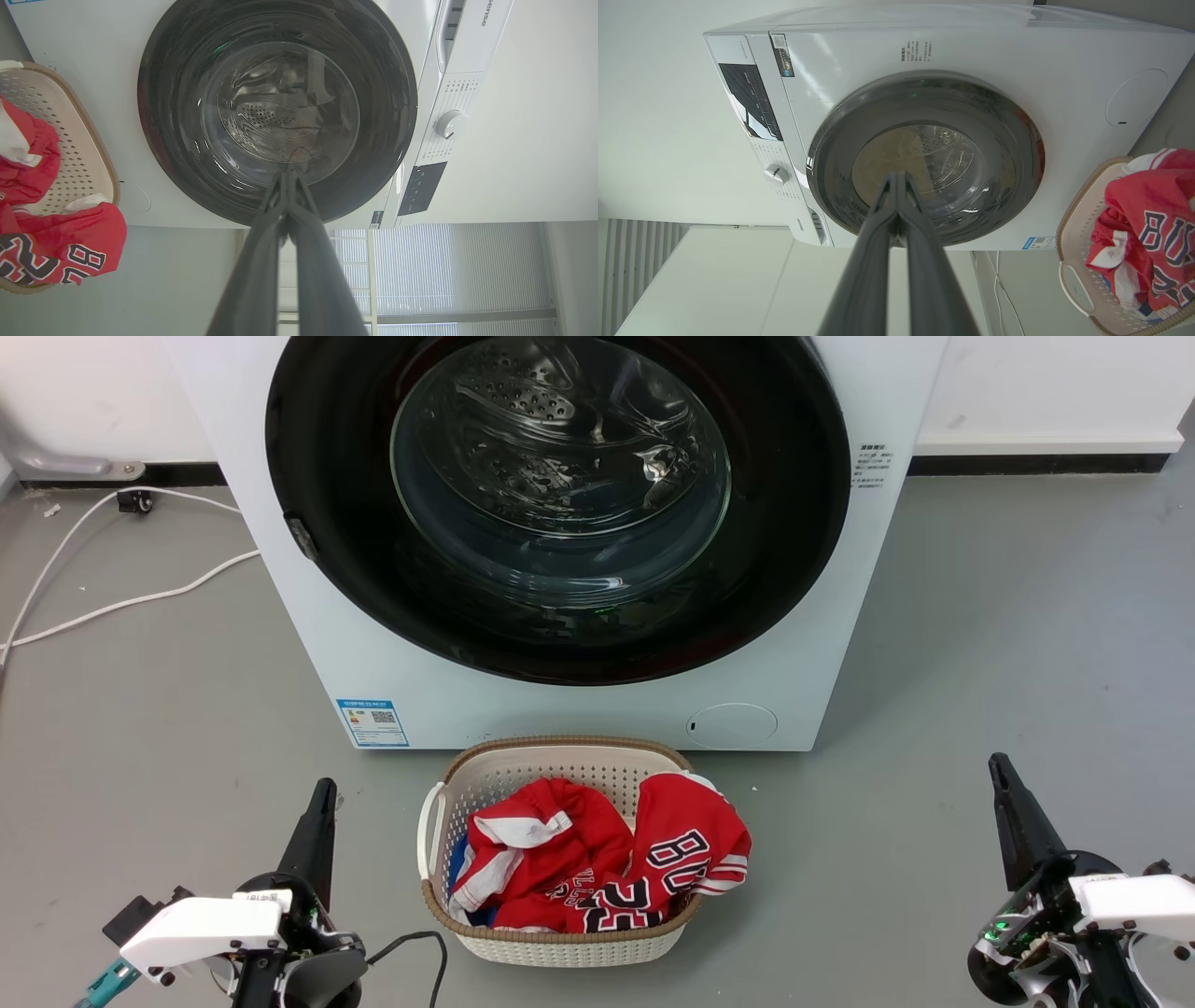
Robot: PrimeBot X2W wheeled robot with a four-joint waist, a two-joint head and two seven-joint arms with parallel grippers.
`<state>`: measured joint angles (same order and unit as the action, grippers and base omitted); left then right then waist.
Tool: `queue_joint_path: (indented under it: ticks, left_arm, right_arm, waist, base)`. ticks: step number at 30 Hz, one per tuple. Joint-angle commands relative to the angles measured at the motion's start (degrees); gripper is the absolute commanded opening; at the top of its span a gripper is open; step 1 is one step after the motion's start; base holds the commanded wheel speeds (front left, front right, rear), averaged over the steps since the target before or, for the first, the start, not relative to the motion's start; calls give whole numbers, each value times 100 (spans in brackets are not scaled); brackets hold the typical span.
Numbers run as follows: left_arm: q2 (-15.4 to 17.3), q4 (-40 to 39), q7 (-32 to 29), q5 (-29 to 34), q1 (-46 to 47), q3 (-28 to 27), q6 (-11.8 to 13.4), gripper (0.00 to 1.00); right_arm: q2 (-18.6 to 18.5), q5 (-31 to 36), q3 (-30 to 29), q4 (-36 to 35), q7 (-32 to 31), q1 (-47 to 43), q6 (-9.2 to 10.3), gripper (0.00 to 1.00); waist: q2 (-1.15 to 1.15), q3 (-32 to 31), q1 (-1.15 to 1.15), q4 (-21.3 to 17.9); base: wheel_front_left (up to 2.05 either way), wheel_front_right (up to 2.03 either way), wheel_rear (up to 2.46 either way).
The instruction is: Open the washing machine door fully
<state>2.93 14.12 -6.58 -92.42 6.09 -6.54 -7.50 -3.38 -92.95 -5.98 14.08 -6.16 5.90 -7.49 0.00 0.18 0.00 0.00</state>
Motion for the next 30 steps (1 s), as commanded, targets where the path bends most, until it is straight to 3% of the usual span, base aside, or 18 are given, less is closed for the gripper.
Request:
queue_joint_path:
  ticks: [1, 15, 16, 24, 30]
  left_arm:
    - [-12, -5, -12, 1, 34, -11, -14, 0]
    - [-12, -4, -12, 0, 34, -13, -15, 0]
    - [-1, 5, 3, -1, -1, 1, 0, 100]
    - [-10, 10, 170, 111, -134, 50, 2, 100]
    - [-9, -147, 340, 656, -140, -8, 59, 100]
  right_arm:
    - [18, 26, -8, 7, -13, 63, 0, 0]
    - [26, 32, -20, 7, -26, 65, 0, 0]
    - [8, 17, -11, 4, -3, 0, 0, 100]
    - [20, 178, -1, 38, 161, -174, 0, 100]
    - [22, 720, -102, -111, 328, -221, 0, 100]
  waist:
    - [0, 0, 0, 0]
    - [0, 0, 0, 0]
    - [0, 0, 0, 0]
    - [0, 4, 0, 2]
    - [0, 13, 0, 8]
  base:
    - [0, 0, 0]
    - [0, 0, 0]
    - [0, 0, 0]
    - [0, 0, 0]
    - [0, 0, 0]
